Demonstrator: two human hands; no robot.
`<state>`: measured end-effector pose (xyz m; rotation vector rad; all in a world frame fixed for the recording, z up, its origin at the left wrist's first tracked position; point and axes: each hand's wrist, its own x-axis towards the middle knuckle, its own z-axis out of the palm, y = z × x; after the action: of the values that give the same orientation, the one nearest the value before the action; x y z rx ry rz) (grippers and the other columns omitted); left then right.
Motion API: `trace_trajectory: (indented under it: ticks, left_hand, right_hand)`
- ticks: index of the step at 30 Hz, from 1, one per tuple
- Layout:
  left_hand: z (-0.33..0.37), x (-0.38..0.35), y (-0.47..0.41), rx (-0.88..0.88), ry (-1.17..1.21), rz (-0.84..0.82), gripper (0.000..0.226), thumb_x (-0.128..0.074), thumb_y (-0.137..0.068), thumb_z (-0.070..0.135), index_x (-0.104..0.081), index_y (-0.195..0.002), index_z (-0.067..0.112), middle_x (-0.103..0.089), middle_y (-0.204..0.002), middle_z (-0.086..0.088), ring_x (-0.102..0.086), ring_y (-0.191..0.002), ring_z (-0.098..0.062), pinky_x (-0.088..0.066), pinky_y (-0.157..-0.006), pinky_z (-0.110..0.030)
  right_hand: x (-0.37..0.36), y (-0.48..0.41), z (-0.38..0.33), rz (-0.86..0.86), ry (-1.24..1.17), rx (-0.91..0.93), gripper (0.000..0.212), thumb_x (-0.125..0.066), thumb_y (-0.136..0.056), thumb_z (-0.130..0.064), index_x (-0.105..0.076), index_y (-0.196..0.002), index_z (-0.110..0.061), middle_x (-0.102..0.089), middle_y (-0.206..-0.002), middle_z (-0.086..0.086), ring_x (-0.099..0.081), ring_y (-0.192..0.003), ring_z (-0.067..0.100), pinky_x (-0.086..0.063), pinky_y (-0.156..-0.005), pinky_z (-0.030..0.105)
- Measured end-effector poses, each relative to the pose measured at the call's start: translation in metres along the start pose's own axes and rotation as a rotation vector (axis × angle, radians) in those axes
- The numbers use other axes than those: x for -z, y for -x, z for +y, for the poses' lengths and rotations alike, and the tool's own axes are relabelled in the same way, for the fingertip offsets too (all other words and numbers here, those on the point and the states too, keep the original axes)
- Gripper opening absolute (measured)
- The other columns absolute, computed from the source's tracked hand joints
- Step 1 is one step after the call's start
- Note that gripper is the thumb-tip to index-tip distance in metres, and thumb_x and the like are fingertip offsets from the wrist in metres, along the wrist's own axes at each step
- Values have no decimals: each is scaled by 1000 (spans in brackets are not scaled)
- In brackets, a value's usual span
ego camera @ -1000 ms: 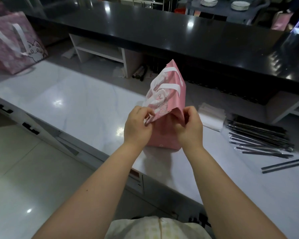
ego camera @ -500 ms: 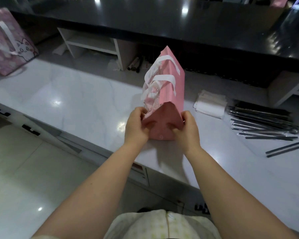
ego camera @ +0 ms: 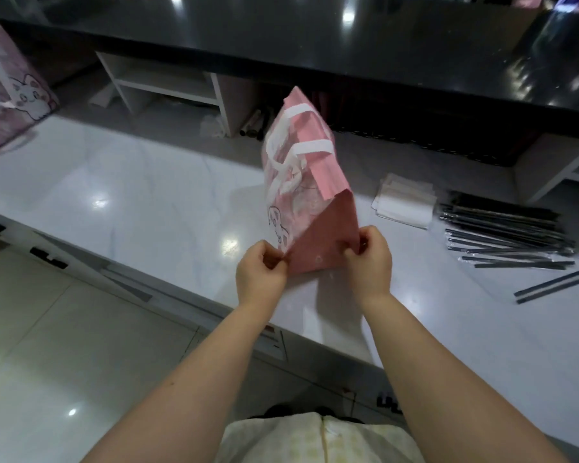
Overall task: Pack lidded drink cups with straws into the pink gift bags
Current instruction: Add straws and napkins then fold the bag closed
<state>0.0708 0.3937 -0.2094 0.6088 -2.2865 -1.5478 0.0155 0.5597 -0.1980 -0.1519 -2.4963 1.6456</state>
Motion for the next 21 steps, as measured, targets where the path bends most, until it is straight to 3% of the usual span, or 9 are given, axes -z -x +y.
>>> trace_trajectory:
  ticks: [2, 4, 7, 9, 11, 15, 17, 19, 21]
  left_hand:
    - [4, -13, 17, -44, 31, -59, 26, -72, -76, 14, -57, -71, 35, -64, -73, 14, -60, -67, 2, -46, -57, -11]
    - [8, -27, 32, -139, 32, -212, 23, -75, -81, 18, -63, -89, 37, -66, -92, 16, -62, -84, 4, -52, -72, -12]
    - [12, -42, 46, -272, 36, -454, 42, -69, -86, 10, -63, -122, 31, -61, -122, 17, -57, -111, 2, -50, -88, -15]
    - [14, -41, 46, -262, 83, -382, 44, -67, -87, 7, -63, -117, 39, -61, -119, 19, -57, -109, 3, -50, -85, -14]
    - [14, -31, 33, -169, 168, -190, 41, -64, -89, 6, -61, -108, 43, -62, -111, 18, -59, -100, 5, -51, -79, -13]
    - [13, 10, -29, -47, 299, 177, 34, -63, -90, 8, -56, -115, 28, -58, -120, 4, -55, -99, 7, -51, -78, -14]
    - [14, 26, -62, -29, 278, 193, 48, -64, -91, 12, -47, -133, 29, -50, -134, 6, -50, -110, 5, -47, -85, -12]
    - [14, 32, -87, -5, 203, 73, 57, -63, -93, 13, -39, -144, 25, -45, -144, 3, -45, -124, -3, -42, -101, -22]
    - [14, 32, -99, 20, 185, -43, 50, -62, -93, 12, -45, -140, 19, -52, -141, -1, -48, -127, -11, -41, -109, -34]
  right_hand:
    - [0, 2, 1, 126, 5, -93, 36, -74, -78, -10, -53, -107, -12, -54, -105, 2, -52, -94, 19, -46, -78, 33]
    - [6, 9, 4, 195, -115, -168, 53, -78, -79, -18, -43, -119, -20, -48, -113, 1, -49, -99, 16, -46, -77, 25]
    - [24, 17, 11, 85, -390, -145, 24, -63, -93, -22, -47, -109, -29, -55, -106, 3, -57, -95, 18, -56, -77, 30]
    - [33, 18, 11, -12, -407, -110, 14, -57, -96, -23, -53, -108, -30, -60, -110, 0, -60, -101, 16, -55, -83, 32]
    - [34, 16, 8, -44, -348, -83, 18, -62, -94, -25, -55, -110, -30, -63, -110, -6, -61, -99, 6, -53, -81, 23]
    - [19, 8, -6, 5, -268, -83, 22, -69, -89, -20, -59, -107, -26, -66, -103, -12, -62, -94, 2, -52, -78, 17]
    - [11, 4, -13, 28, -268, -86, 21, -68, -89, -19, -59, -100, -35, -66, -98, -17, -61, -88, -6, -52, -73, 12]
    - [5, 1, -18, 88, -299, -104, 24, -65, -91, -15, -58, -93, -38, -66, -95, -18, -61, -85, -7, -53, -68, 11]
    - [2, -2, -18, 125, -337, -151, 24, -62, -92, -11, -60, -94, -35, -67, -96, -13, -64, -87, -1, -54, -67, 16]
